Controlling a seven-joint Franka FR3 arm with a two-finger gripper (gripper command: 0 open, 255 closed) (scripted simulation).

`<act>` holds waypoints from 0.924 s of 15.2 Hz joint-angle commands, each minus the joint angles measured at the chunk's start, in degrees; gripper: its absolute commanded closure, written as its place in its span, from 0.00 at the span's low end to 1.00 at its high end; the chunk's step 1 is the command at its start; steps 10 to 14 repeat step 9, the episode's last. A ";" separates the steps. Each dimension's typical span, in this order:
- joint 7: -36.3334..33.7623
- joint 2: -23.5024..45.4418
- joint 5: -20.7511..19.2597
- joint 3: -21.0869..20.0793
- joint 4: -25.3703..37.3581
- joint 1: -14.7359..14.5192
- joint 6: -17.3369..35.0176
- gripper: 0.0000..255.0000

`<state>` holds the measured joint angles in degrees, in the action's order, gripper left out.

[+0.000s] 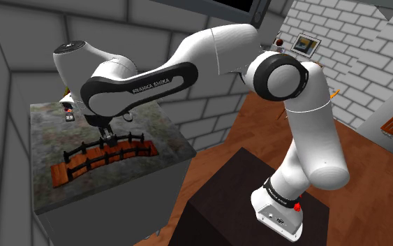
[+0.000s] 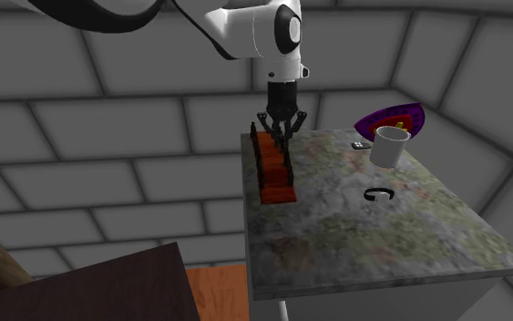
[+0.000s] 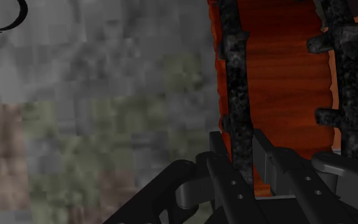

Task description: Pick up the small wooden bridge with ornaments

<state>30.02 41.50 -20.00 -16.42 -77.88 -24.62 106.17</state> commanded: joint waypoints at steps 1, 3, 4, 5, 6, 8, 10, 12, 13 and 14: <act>0.25 -0.88 0.24 -0.15 0.29 0.06 -1.11 1.00; 0.50 -1.50 0.45 -0.27 0.84 0.07 -2.23 1.00; 0.63 -1.79 0.55 -0.33 1.14 0.06 -2.80 1.00; 0.75 -2.07 0.64 -0.38 1.46 0.06 -3.38 1.00; 0.88 -2.34 0.74 -0.43 1.80 0.05 -3.96 1.00; 1.02 -2.64 0.84 -0.49 2.19 0.04 -4.64 1.00; 1.03 -2.64 0.84 -0.49 2.20 0.04 -4.64 1.00; 1.03 -2.64 0.84 -0.49 2.20 0.04 -4.64 1.00; 1.03 -2.64 0.84 -0.49 2.20 0.04 -4.64 1.00; 1.03 -2.64 0.84 -0.49 2.20 0.04 -4.64 1.00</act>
